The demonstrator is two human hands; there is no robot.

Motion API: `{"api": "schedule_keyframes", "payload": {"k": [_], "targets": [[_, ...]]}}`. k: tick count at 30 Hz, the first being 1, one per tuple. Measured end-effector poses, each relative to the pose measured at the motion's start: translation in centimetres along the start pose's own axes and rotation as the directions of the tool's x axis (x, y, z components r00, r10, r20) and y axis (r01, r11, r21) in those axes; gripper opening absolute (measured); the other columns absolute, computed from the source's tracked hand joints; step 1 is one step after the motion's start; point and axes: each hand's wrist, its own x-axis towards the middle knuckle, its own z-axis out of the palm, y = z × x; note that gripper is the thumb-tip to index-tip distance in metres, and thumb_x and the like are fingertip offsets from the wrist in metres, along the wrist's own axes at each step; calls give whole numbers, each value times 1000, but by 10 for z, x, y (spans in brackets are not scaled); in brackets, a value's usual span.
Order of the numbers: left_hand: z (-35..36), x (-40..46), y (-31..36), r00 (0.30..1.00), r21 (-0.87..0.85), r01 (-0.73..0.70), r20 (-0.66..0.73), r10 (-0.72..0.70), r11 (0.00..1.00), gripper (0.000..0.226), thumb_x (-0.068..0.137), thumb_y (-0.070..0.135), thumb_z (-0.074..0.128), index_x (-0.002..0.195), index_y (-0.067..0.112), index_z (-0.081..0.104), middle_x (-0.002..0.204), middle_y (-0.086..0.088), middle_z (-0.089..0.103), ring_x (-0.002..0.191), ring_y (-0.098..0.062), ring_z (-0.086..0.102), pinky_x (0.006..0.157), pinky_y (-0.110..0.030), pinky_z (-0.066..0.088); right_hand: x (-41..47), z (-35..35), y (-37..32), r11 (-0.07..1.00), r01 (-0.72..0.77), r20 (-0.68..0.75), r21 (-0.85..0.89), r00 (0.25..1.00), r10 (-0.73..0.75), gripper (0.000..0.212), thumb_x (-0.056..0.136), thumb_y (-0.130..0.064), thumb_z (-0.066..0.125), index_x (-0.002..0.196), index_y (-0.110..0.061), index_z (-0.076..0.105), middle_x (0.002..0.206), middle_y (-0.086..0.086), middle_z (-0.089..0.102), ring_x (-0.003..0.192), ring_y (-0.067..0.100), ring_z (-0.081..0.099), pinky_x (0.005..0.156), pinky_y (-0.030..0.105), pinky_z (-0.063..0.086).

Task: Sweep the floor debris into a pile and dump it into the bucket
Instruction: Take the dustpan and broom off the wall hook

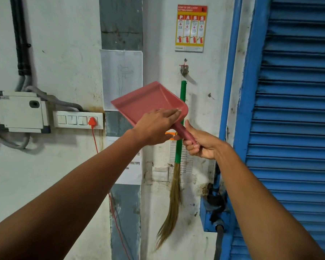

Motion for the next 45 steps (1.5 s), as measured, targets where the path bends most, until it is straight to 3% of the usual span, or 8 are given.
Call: {"api": "schedule_keyframes", "payload": {"k": [6, 12, 19, 24, 29, 34, 40, 45], "targets": [[10, -15, -10, 998, 33, 28, -60, -26, 999, 62, 94, 2, 66, 152, 13, 47, 140, -10, 64, 124, -39, 63, 92, -50, 57, -5, -4, -2, 985, 114, 67, 127, 990, -123, 45, 99, -50, 63, 111, -7, 65, 78, 1, 52, 57, 7, 50, 56, 22, 51], [19, -12, -7, 966, 4, -151, -211, 148, 989, 56, 87, -9, 68, 140, 8, 58, 138, -18, 64, 129, -35, 62, 115, -51, 44, -9, -2, 0, 964, 68, 219, 259, 967, -127, 16, 107, -25, 54, 109, -11, 61, 83, -1, 54, 58, 7, 49, 52, 22, 49], [27, -5, -10, 926, 53, -225, -299, 231, 973, 62, 81, -11, 65, 141, 3, 59, 138, -21, 64, 132, -36, 60, 116, -53, 35, 7, 2, 1, 945, 148, 174, 293, 963, -205, 21, 106, -31, 59, 96, -13, 60, 66, -6, 43, 49, 3, 38, 45, 18, 35], [43, 1, 0, 940, 79, -180, -280, 195, 981, 58, 95, 2, 42, 153, 9, 45, 157, -15, 47, 148, -32, 40, 125, -53, 23, 10, 2, 6, 916, 316, -117, 246, 948, -295, 22, 102, -31, 65, 90, -15, 57, 61, -6, 39, 45, 3, 34, 41, 17, 29], [68, 0, 17, 959, 55, -62, -274, 75, 997, 57, 87, 12, 60, 143, 17, 48, 150, -11, 48, 133, -33, 45, 108, -51, 34, 18, -23, 5, 882, 439, -299, 171, 876, -378, 28, 100, -34, 69, 82, -17, 56, 63, -5, 41, 47, 4, 35, 42, 17, 32], [116, 4, 22, 975, 53, -176, -131, 181, 983, 32, 94, 16, 52, 126, 16, 55, 124, -5, 56, 107, -26, 51, 92, -42, 40, 37, -57, 12, 872, 443, -255, 207, 885, -389, 35, 101, -46, 64, 85, -15, 56, 65, -2, 41, 50, 7, 36, 45, 20, 35], [175, 36, 29, 971, 120, -240, 12, 240, 963, 28, 94, 23, 56, 121, 19, 61, 119, -3, 58, 107, -25, 52, 92, -42, 40, 74, -105, 15, 853, 442, -195, 277, 895, -401, 29, 103, -44, 61, 88, -20, 55, 66, -4, 39, 50, 10, 40, 51, 28, 45], [212, 64, 36, 961, 144, -271, 88, 261, 952, 25, 91, 20, 59, 116, 17, 60, 116, -4, 56, 109, -28, 51, 95, -45, 40, 98, -143, 13, 816, 423, -85, 394, 901, -426, 35, 104, -47, 58, 95, -13, 64, 67, -4, 41, 46, 6, 35, 42, 21, 35]]}}
